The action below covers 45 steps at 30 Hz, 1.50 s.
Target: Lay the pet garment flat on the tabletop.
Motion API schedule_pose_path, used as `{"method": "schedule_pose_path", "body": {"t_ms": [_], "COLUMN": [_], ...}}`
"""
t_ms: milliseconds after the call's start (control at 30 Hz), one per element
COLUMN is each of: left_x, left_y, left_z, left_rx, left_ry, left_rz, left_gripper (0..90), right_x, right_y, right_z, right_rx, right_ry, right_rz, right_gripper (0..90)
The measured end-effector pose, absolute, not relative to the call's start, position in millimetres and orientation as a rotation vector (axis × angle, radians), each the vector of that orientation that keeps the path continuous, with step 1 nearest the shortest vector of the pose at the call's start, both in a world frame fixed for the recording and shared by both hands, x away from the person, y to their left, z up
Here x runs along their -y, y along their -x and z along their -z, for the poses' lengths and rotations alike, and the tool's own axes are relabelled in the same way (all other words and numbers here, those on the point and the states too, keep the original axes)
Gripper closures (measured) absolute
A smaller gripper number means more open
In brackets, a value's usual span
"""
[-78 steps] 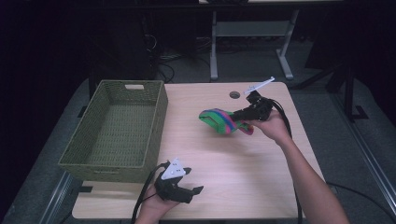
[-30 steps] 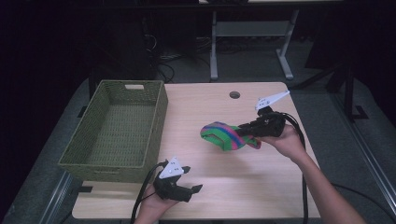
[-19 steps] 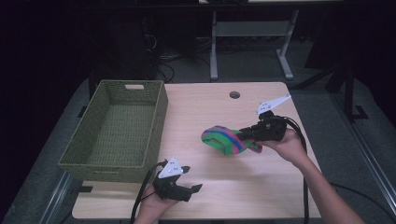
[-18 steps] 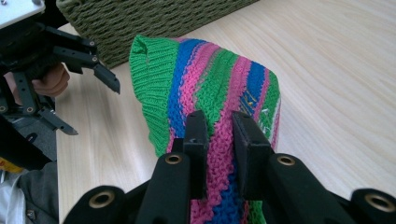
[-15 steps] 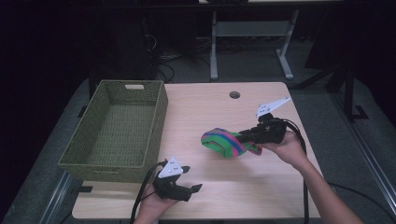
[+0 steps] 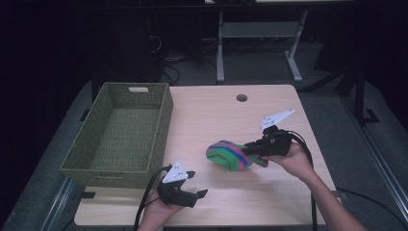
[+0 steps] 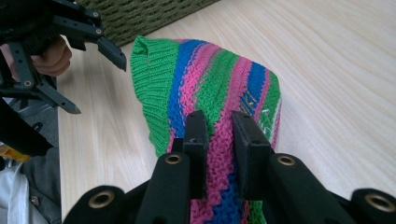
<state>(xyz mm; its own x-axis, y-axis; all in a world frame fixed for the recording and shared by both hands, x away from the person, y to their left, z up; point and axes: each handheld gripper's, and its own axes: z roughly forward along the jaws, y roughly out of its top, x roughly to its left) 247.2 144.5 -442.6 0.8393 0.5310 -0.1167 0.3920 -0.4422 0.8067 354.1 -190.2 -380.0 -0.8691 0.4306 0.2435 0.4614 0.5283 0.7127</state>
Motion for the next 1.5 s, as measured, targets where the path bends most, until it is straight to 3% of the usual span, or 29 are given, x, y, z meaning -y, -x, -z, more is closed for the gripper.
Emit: {"method": "schedule_pose_path", "body": {"t_ms": [1167,1500], "left_x": [-146.7,-147.3], "left_y": [-246.1,-246.3], "left_z": [440.5,440.7], "left_rx": [-0.675,-0.675], "left_ry": [-2.077,-2.077], "left_rz": [-0.191,-0.189], "left_gripper": [22.7,22.7], "right_x": [164.3,157.2], "right_y": [-335.7,-330.3], "right_z": [440.1,450.5], "right_rx": [2.686,2.702], "right_ry": [0.76,0.762], "right_rz": [1.125,1.063], "right_gripper": [74.5,64.9]}}
